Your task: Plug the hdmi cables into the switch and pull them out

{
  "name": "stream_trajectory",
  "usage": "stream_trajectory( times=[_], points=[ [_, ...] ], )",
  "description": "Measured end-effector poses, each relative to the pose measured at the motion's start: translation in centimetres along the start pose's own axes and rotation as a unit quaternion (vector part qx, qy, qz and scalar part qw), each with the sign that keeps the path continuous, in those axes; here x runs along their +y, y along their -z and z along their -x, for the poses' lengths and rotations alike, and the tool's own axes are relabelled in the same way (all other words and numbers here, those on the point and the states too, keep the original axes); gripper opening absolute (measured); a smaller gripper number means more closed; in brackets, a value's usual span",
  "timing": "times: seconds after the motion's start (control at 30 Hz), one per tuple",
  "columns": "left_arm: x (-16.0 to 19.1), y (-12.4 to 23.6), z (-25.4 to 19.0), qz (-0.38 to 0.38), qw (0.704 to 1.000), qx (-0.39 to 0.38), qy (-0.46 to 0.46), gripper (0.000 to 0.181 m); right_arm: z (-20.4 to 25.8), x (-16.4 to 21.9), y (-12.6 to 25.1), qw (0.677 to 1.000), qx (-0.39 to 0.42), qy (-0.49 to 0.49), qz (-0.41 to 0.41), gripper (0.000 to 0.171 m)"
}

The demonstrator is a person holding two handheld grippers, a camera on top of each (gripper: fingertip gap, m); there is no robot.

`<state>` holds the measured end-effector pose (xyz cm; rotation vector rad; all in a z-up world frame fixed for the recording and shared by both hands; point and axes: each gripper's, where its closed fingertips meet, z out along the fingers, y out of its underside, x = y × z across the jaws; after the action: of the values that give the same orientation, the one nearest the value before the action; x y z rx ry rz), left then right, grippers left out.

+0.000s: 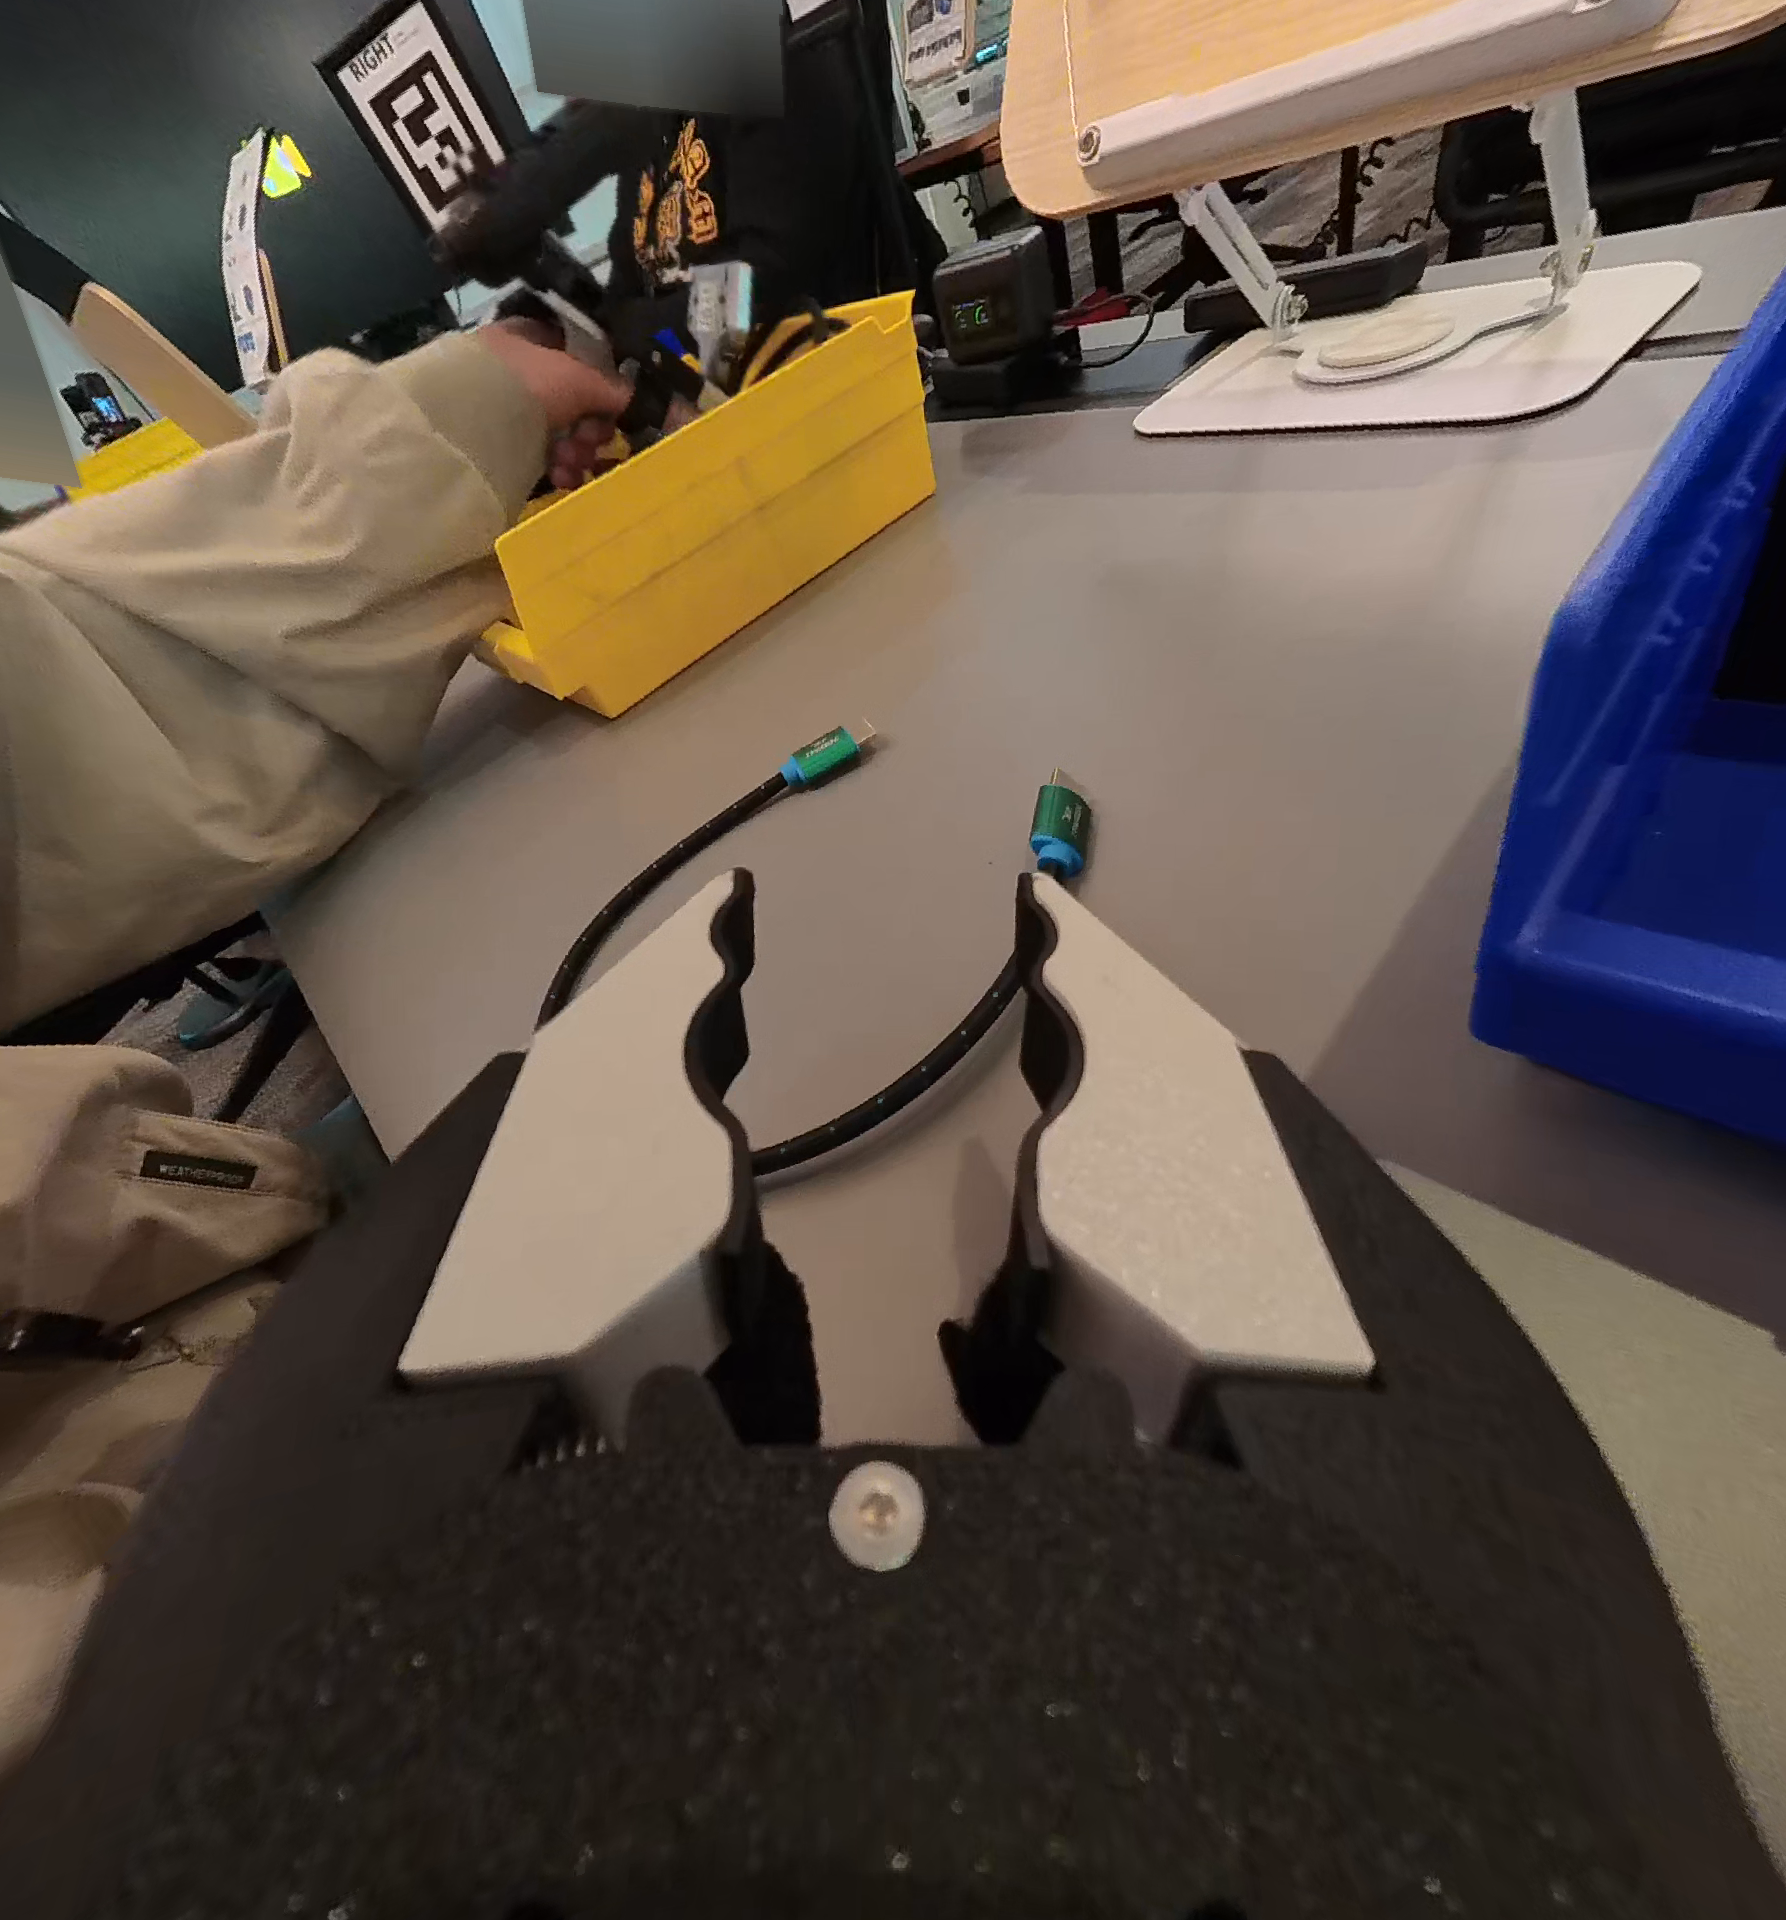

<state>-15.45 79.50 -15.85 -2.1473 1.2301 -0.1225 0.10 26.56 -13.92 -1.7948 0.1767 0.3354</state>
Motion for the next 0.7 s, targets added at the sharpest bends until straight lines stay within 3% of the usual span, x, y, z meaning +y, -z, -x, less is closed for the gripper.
stream_trajectory(
  times=[0.13,0.33,0.5,0.63,0.7],
  points=[
    [-2.9,5.1,1.0,-0.092,0.994,-0.053,-0.018,0.033,0.3,-0.7,0.1,1.000,-0.001,0.007,-0.012,0.048],
    [-9.9,19.4,-0.4,-0.301,0.944,-0.126,-0.048,0.033,3.1,-5.0,-0.2,0.997,-0.020,0.047,-0.064,0.053],
    [-11.9,27.3,-10.0,-0.421,0.902,-0.055,-0.074,0.033,8.5,-12.8,-1.6,0.973,-0.019,0.185,-0.134,0.057],
    [-10.0,27.9,-19.7,-0.443,0.891,0.008,-0.095,0.033,12.1,-18.9,-3.0,0.948,0.027,0.239,-0.207,0.047],
    [-8.6,27.3,-23.3,-0.441,0.890,0.002,-0.112,0.033,13.9,-20.3,-4.0,0.939,0.023,0.268,-0.213,0.047]
  ],
)
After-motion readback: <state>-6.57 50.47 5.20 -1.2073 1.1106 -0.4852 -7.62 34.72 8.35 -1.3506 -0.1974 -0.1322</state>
